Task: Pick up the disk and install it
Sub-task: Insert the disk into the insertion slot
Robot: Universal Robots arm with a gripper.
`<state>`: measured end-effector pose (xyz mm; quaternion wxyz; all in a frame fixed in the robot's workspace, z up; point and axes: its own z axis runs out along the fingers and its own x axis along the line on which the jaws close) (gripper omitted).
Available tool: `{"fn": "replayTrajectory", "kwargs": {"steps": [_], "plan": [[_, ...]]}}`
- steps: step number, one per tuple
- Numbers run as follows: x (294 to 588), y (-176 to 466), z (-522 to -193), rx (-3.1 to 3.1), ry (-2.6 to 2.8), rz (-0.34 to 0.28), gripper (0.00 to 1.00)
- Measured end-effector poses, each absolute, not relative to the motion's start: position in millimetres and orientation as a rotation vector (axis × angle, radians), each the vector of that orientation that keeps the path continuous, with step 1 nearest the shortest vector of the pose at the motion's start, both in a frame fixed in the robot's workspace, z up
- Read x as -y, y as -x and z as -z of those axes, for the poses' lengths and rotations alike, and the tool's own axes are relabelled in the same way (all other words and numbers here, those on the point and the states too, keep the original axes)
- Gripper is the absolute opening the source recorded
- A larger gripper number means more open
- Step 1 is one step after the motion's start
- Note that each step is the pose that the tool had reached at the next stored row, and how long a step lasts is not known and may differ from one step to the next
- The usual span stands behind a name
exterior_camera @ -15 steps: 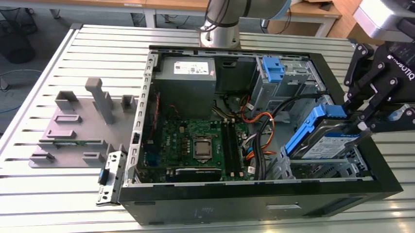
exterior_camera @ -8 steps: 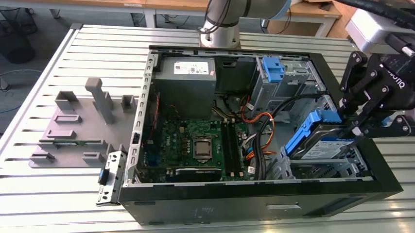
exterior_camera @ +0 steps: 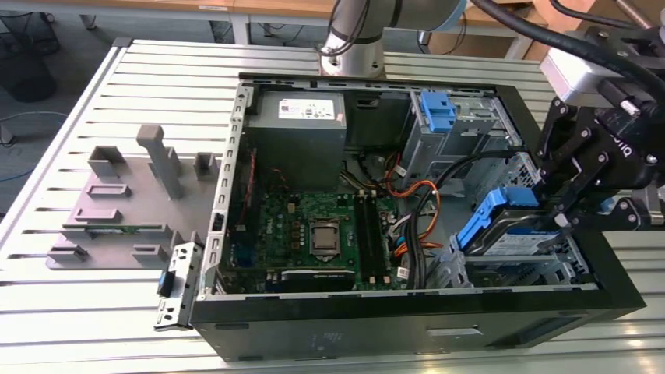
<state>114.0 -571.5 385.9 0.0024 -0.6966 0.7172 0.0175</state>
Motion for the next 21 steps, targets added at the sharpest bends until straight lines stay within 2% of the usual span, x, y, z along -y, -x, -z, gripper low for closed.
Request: {"fn": "replayTrajectory", "kwargs": {"steps": [21], "plan": [[571, -114, -359, -2.251, 2.187, -0.052, 0.35]]}}
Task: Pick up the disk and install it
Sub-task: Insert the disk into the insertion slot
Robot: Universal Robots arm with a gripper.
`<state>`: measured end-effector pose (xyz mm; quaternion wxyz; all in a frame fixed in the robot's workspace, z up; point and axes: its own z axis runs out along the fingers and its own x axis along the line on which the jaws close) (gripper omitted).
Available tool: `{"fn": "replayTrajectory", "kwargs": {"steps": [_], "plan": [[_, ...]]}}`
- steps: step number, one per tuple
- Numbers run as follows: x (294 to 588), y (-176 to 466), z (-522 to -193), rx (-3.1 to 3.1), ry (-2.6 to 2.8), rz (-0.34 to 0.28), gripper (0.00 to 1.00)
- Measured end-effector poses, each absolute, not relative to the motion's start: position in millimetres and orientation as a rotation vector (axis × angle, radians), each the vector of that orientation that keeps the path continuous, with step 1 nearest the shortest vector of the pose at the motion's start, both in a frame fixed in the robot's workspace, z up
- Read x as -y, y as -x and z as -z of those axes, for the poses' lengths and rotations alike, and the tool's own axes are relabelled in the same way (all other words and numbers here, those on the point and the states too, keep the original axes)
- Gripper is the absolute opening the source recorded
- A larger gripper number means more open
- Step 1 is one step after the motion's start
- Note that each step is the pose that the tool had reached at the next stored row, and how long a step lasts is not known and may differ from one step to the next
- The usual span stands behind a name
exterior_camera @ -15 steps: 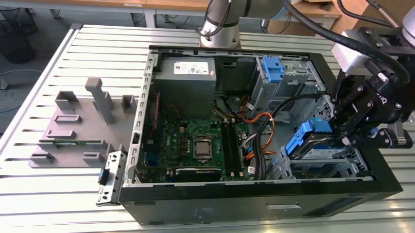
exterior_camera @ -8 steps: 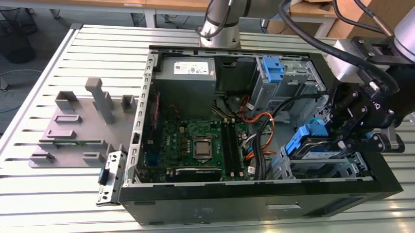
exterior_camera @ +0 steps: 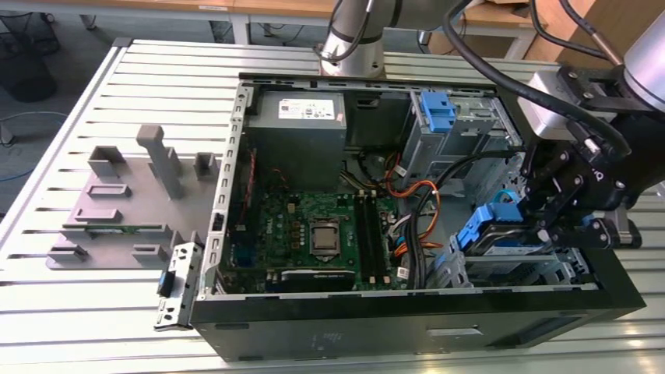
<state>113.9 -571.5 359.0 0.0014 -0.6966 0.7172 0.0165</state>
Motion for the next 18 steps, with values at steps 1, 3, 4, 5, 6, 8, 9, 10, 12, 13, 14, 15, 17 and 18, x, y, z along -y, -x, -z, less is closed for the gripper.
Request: {"fn": "replayTrajectory", "kwargs": {"steps": [1, 3, 4, 5, 6, 8, 9, 10, 12, 13, 14, 15, 17, 18], "plan": [[571.5, -113.9, -358.9, -2.252, 2.187, -0.051, 0.35], [571.5, -113.9, -358.3, -2.252, 2.187, -0.051, 0.35], [571.5, -113.9, -357.6, -2.252, 2.187, -0.051, 0.35], [571.5, -113.9, -357.0, -2.252, 2.187, -0.05, 0.35], [571.5, -113.9, -356.7, -2.252, 2.187, -0.05, 0.35], [571.5, -113.9, -356.7, -2.252, 2.187, -0.05, 0.35], [571.5, -113.9, -356.7, -2.252, 2.187, -0.05, 0.35], [571.5, -113.9, -356.7, -2.252, 2.187, -0.05, 0.35], [571.5, -113.9, -356.6, -2.252, 2.187, -0.05, 0.35], [571.5, -113.9, -356.6, -2.252, 2.187, -0.05, 0.35], [571.5, -113.9, -356.6, -2.252, 2.187, -0.05, 0.35], [571.5, -113.9, -356.6, -2.252, 2.187, -0.05, 0.35], [571.4, -114.0, -356.5, -2.252, 2.187, -0.05, 0.35], [571.4, -114.0, -356.5, -2.252, 2.187, -0.05, 0.35]]}}
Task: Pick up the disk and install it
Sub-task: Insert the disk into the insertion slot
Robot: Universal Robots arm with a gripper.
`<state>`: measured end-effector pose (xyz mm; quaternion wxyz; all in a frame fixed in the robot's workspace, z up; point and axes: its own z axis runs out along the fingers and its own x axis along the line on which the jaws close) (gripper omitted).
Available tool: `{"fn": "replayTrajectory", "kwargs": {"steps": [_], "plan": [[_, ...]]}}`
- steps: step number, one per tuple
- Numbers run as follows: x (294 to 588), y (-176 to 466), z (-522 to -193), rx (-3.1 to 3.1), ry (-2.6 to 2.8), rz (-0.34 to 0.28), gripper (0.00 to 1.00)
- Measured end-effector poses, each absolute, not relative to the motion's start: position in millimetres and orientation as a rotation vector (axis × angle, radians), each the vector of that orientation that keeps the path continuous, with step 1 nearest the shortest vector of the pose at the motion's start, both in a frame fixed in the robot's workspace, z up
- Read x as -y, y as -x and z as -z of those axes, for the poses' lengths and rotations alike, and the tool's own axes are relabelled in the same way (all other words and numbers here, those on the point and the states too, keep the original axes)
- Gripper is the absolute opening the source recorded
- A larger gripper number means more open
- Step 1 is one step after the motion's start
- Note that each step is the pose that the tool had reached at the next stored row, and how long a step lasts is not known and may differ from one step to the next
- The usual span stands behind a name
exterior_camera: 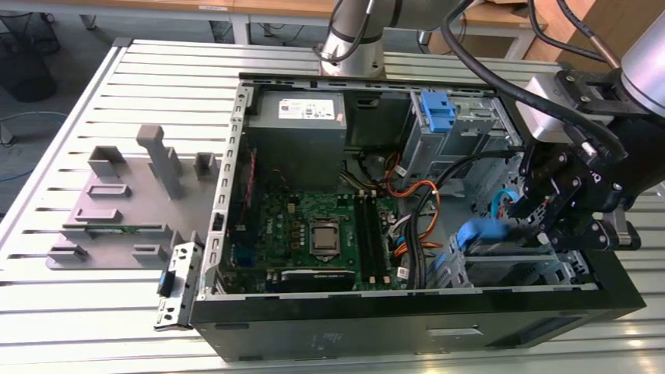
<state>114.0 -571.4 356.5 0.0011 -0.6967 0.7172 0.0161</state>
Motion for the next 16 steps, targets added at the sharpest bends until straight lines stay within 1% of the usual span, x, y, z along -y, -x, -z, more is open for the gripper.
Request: {"fn": "replayTrajectory", "kwargs": {"steps": [1, 7, 11, 16], "plan": [[571.4, -113.9, -356.6, -2.252, 2.187, -0.05, 0.42], [571.5, -113.2, -356.2, -2.251, 2.186, -0.048, 0.42], [571.4, -109.7, -353.9, -2.239, 2.177, -0.025, 0.42], [571.0, -106.1, -353.3, -2.235, 2.174, -0.016, 0.42]]}}
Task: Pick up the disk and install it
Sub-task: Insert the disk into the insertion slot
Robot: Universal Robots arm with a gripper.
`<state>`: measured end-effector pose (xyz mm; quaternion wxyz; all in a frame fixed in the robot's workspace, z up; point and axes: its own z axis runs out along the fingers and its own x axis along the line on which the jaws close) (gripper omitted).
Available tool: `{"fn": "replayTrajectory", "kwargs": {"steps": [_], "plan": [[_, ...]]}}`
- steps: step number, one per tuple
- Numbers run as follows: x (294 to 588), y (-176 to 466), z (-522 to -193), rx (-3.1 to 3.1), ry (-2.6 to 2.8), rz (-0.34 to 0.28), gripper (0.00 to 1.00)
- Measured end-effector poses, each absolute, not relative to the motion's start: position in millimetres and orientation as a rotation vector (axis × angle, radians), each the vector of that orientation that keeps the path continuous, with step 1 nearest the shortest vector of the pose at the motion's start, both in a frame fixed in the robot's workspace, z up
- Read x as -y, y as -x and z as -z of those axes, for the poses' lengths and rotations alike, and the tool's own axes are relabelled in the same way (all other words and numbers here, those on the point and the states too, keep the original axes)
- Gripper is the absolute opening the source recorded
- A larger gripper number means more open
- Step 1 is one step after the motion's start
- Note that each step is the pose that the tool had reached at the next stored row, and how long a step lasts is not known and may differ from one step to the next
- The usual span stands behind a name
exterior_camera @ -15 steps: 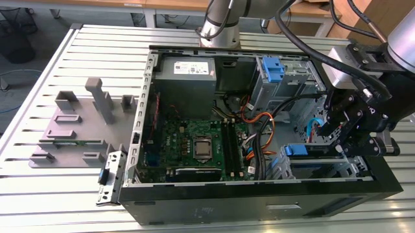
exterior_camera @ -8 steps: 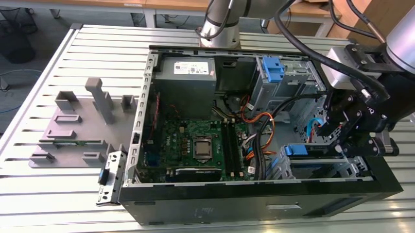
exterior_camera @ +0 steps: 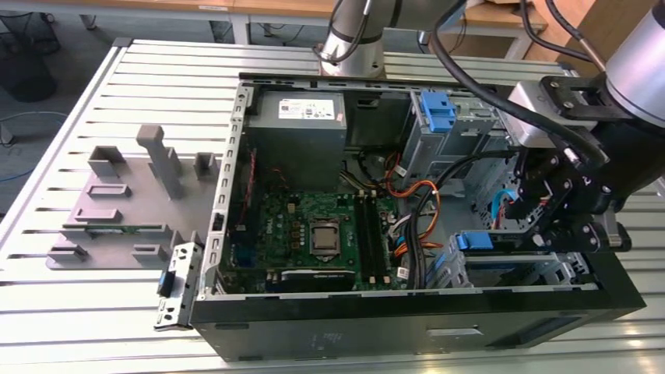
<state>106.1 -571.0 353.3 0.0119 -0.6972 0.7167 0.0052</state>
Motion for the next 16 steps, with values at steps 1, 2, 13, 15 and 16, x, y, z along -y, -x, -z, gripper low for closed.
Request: {"fn": "replayTrajectory", "kwargs": {"steps": [1, 2, 13, 15, 16], "plan": [[570.6, -105.2, -353.1, -2.234, 2.173, -0.015, 0.42], [570.2, -104.5, -352.9, -2.234, 2.173, -0.014, 0.42], [568.2, -100.8, -354.0, -2.232, 2.171, -0.01, 0.42], [568.3, -100.8, -356.0, -2.232, 2.171, -0.01, 0.42], [568.3, -100.8, -356.9, -2.232, 2.171, -0.01, 0.42]]}}
